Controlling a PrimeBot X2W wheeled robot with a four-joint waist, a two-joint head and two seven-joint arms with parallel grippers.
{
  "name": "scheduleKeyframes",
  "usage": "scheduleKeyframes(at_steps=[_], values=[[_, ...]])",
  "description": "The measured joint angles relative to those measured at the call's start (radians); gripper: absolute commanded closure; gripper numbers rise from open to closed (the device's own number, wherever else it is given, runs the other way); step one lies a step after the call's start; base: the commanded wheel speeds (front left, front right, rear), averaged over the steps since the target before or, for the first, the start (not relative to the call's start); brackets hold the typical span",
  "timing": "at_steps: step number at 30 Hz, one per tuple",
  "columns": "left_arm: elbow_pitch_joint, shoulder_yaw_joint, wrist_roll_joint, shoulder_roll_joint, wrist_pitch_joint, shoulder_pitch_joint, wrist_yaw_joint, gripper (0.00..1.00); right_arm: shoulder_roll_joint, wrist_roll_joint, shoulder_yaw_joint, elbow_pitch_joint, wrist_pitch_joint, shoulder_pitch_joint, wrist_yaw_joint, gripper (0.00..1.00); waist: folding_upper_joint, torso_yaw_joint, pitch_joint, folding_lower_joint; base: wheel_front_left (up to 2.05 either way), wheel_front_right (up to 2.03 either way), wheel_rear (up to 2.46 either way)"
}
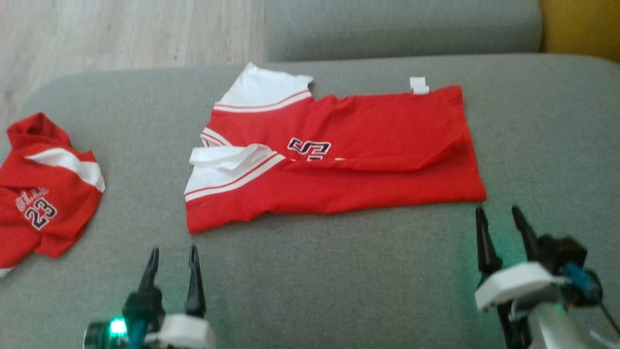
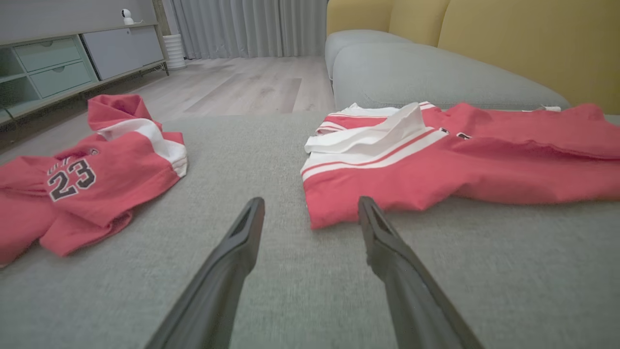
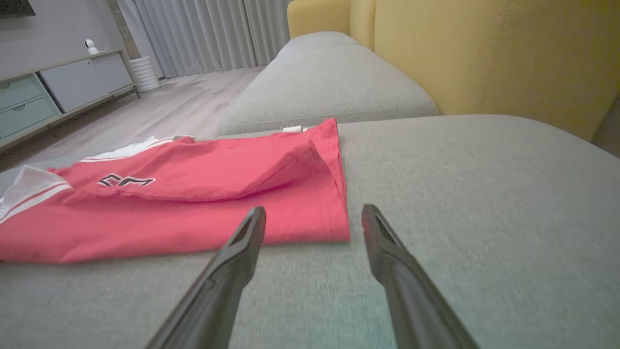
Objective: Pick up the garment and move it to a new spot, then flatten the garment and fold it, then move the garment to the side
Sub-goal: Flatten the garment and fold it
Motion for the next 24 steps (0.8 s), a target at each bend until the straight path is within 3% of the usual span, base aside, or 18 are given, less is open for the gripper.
scheduleKeyframes(at_steps=[13,24], values=[[0.039,-0.014,-0.056,0.004,0.0,0.071,-0.031,0.0,0.017,-0.001,0.014,0.0,0.0,0.056,0.0,0.0,0.0,-0.027,-0.02,0.0001,0.0,0.0,0.0],[0.163,0.032,-0.197,0.002,0.0,-0.154,-0.112,0.0,0.018,0.03,0.053,-0.026,0.0,-0.045,0.0,0.0,0.0,-0.056,0.102,0.0004,0.0,0.0,0.0]])
